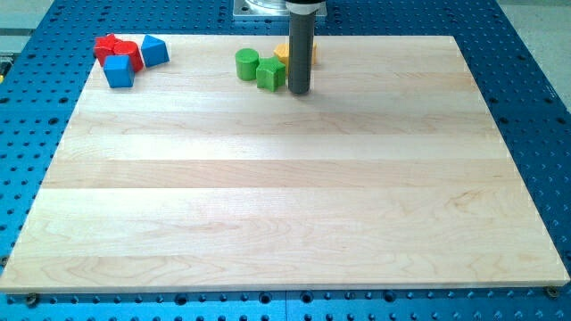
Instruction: Push the green circle into the yellow hexagon
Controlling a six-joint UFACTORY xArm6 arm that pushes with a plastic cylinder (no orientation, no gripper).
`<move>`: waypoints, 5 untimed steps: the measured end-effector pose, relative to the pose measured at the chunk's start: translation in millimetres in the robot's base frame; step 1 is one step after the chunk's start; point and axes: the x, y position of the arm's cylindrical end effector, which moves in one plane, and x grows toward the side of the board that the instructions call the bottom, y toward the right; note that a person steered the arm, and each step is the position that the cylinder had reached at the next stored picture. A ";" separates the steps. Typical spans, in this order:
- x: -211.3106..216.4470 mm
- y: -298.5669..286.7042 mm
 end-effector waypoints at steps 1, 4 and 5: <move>0.0 0.0; 49.5 -135.4; 8.9 -137.7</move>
